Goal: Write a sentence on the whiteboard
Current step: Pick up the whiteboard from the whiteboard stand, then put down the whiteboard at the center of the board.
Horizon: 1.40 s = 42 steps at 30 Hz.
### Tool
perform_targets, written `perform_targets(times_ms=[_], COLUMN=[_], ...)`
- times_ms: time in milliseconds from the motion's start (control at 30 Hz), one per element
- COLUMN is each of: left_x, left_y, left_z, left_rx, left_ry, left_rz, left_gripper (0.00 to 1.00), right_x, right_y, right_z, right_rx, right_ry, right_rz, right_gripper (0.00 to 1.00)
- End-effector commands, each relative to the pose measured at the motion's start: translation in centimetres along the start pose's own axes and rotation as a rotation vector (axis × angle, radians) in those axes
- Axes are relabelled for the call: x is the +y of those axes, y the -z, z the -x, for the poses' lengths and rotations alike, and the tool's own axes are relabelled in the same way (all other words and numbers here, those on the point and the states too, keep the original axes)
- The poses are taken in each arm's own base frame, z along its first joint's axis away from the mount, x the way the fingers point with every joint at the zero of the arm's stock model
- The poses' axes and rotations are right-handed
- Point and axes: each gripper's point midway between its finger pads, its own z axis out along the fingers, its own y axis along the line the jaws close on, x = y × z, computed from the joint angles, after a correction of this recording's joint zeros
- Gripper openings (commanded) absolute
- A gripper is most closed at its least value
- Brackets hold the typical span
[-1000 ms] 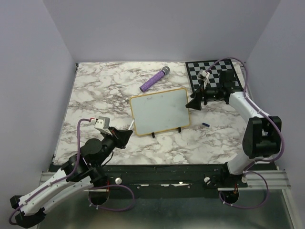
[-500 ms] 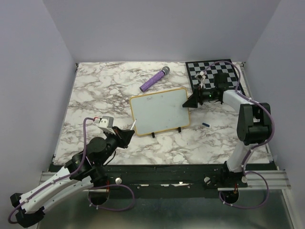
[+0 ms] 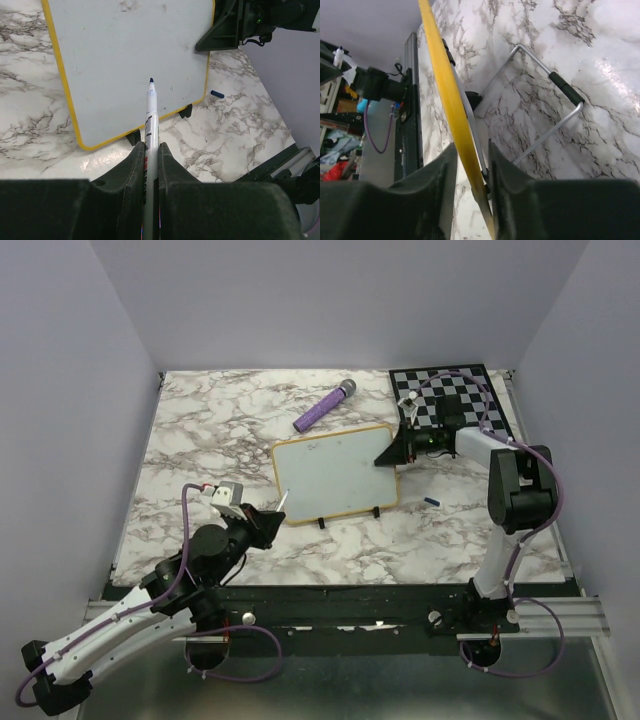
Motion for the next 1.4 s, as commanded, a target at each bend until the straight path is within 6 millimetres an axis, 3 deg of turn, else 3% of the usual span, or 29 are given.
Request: perform_targets(times_ms=[0, 167, 467, 633, 733, 1033, 1200, 1367], left_x=[-0.4, -0.4, -0.4, -0.5, -0.7, -1.0, -1.2, -1.4], left_y=[-0.2, -0.2, -0.1, -0.2, -0.1, 0.1, 0.3, 0.7], left_z=[0.2, 0.3, 0.3, 0.2, 0.6, 0.8, 1.3, 1.9], left_rx=[-0.009, -0.011, -0.012, -0.011, -0.015, -0.023, -0.027, -0.027], left_ry=[0.012, 0.016, 0.017, 0.017, 0.013, 0.028, 0.022, 0.011], left_rz=[-0.011, -0.011, -0.015, -0.022, -0.025, -0.036, -0.043, -0.041], left_gripper=[0.0, 0.0, 0.0, 0.0, 0.0, 0.0, 0.0, 0.0], right_x=[0.8, 1.7, 3.3, 5.3, 6.4, 6.3, 10.3, 13.2], right_y=[-0.5, -0.2, 1.1, 2.0, 2.5, 4.3, 4.7, 5.8], right_z=[1.0, 1.1, 2.1, 4.1, 5.7, 8.7, 9.2, 9.2], right_rx=[-0.012, -0.018, -0.06, -0.084, -0.096, -0.206, -0.221, -0.225], right_ry=[0.009, 0.055, 0.153, 0.263, 0.331, 0.431, 0.393, 0.463], right_rz=[0.083, 0.101, 0.159, 0.171, 0.129, -0.113, 0.0, -0.043], right_gripper=[0.3, 0.01, 0.01, 0.01, 0.01, 0.01, 0.01, 0.01])
